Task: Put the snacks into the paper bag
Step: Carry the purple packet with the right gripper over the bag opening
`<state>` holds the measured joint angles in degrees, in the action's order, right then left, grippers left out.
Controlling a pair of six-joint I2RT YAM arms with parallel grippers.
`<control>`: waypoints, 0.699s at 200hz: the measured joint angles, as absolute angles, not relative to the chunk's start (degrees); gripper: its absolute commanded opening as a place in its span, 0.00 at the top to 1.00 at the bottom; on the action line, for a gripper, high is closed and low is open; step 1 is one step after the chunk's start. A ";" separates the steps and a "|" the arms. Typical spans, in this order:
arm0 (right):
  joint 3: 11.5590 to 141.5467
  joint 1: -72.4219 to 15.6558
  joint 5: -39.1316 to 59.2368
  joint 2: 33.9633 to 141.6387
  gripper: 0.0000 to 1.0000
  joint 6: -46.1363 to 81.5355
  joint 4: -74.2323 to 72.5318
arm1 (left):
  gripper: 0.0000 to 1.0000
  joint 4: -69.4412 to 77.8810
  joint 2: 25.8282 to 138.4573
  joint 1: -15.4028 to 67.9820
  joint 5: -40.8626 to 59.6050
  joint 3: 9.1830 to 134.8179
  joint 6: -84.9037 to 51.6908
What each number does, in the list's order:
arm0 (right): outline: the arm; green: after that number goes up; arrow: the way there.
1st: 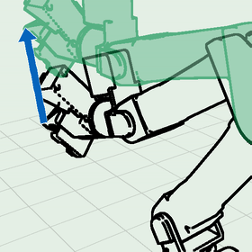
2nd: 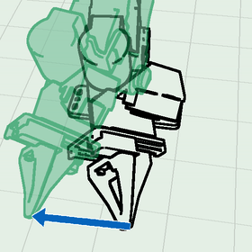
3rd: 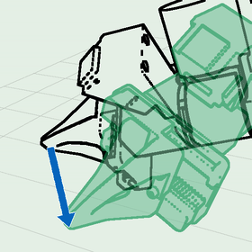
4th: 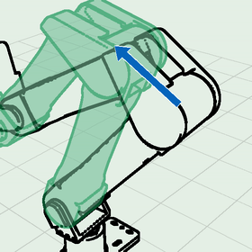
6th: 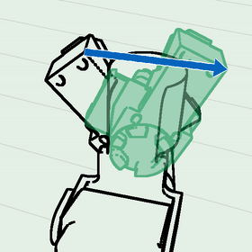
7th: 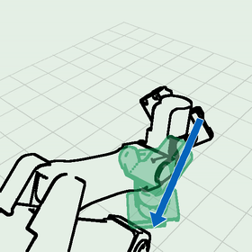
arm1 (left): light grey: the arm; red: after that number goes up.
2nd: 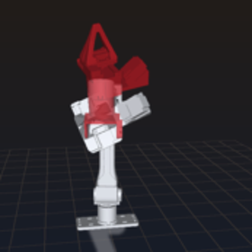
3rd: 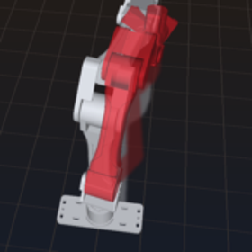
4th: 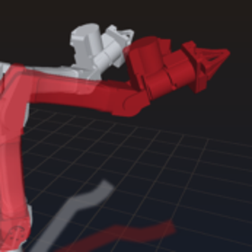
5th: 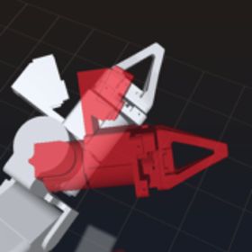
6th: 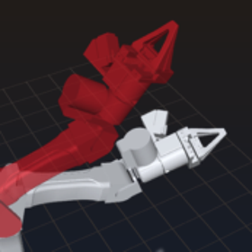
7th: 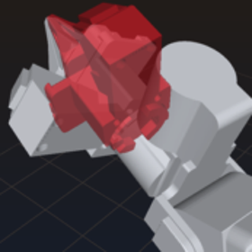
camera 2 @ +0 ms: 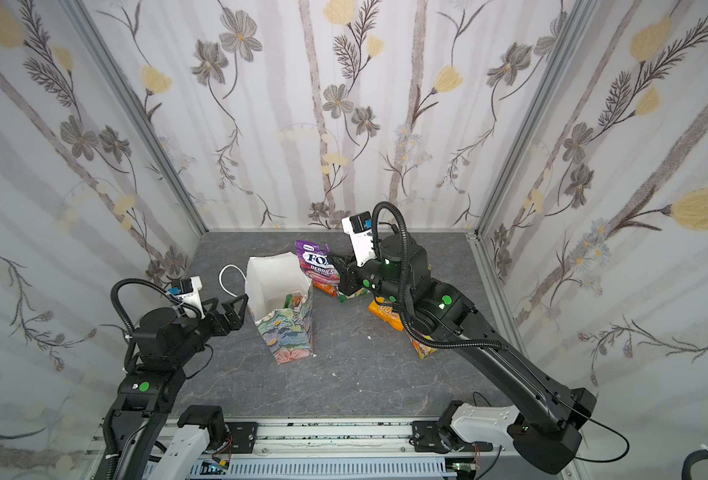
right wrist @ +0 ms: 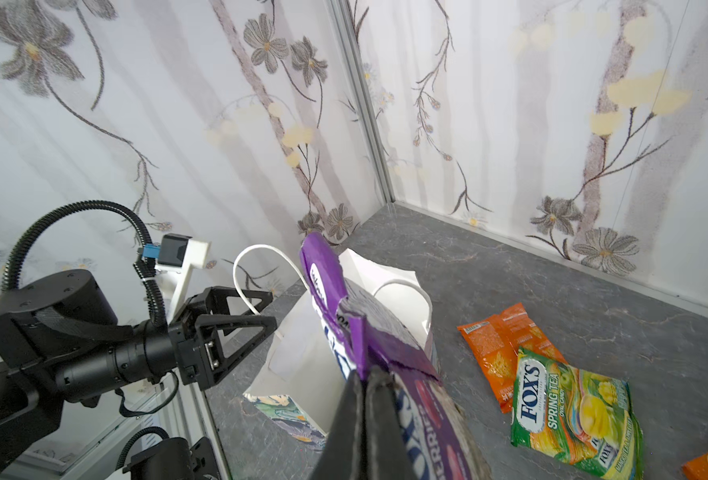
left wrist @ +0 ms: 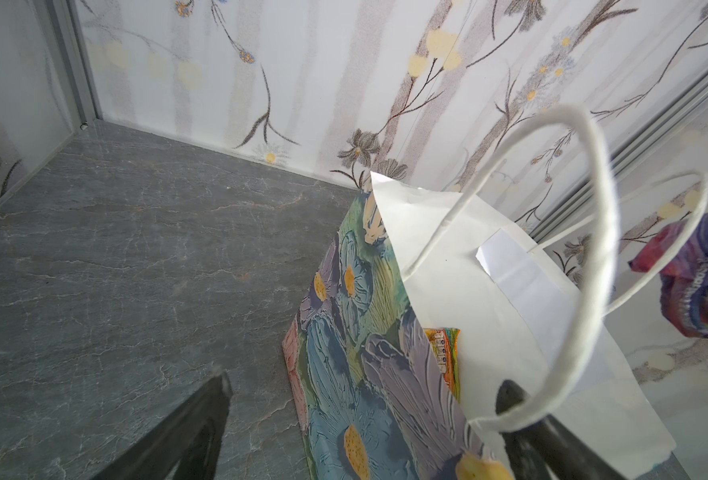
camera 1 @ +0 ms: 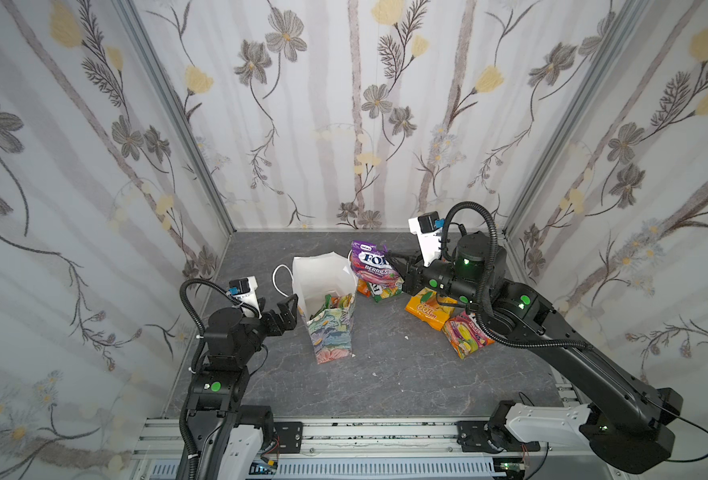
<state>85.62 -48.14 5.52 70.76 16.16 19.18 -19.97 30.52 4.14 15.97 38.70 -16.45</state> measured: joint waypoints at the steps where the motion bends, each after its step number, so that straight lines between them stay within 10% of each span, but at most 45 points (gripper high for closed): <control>1: 85.89 -48.14 5.63 70.85 1.00 16.12 19.18 | 0.00 -19.97 30.52 4.14 15.97 38.70 -16.45; 140: 101.62 -53.28 11.94 80.14 1.00 12.67 22.87 | 0.00 -19.97 30.50 4.14 15.94 38.65 -16.45</control>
